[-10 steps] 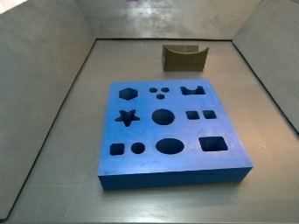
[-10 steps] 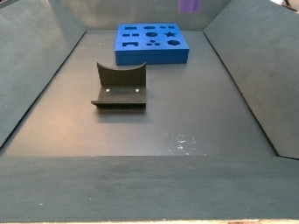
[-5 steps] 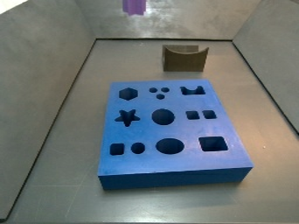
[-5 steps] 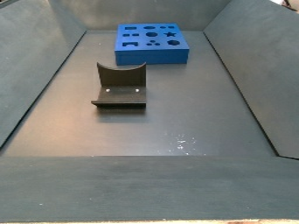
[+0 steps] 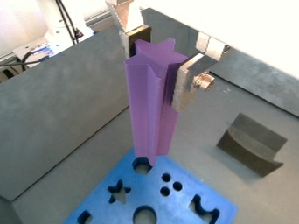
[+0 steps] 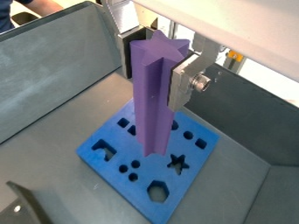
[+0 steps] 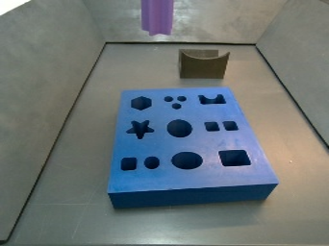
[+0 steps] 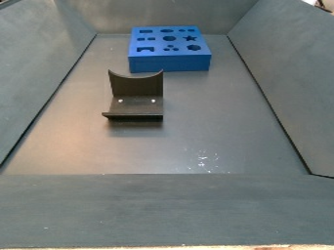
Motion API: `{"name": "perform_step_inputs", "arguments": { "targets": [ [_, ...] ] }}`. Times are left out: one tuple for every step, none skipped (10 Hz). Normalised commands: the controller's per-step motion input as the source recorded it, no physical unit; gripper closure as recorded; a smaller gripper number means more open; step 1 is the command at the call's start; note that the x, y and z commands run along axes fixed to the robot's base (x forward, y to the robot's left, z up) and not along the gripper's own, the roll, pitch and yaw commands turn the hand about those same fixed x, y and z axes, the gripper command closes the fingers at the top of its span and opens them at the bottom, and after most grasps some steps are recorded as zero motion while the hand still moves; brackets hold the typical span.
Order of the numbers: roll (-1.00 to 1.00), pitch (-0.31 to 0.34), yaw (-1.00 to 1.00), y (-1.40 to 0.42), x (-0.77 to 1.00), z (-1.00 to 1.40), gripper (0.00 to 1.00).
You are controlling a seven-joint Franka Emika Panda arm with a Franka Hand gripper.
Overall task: Pick up the star object. Move up. Move to above the board. Insert the star object.
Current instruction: Insert the star object.
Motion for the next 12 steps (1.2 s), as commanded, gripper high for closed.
{"name": "perform_step_inputs", "arguments": {
  "targets": [
    [0.0, -0.01, 0.0, 0.0, 0.0, 0.0, 1.0],
    [-0.06, -0.011, 0.0, 0.0, 0.0, -0.05, 1.0],
    [-0.06, -0.04, 0.0, 0.0, 0.0, -0.09, 1.0],
    [-0.18, -0.221, -0.67, -0.08, -0.36, -0.6, 1.0],
    [-0.05, -0.184, -1.0, -0.02, -0.07, -0.69, 1.0],
    [-0.07, -0.114, -0.92, -0.09, -0.06, -0.61, 1.0],
    [-0.18, 0.0, -0.59, -0.13, 0.0, -0.75, 1.0],
    [-0.17, -0.061, 0.0, -0.08, -0.04, -0.44, 1.0],
    [-0.07, -0.046, 0.0, 0.04, 0.0, 0.02, 1.0],
    [0.0, -0.043, 0.11, -0.36, -0.03, -0.25, 1.0],
    [0.0, -0.051, 0.0, -0.47, -0.26, -0.49, 1.0],
    [0.01, -0.074, 0.0, -0.59, -0.19, -0.49, 1.0]
  ]
}}
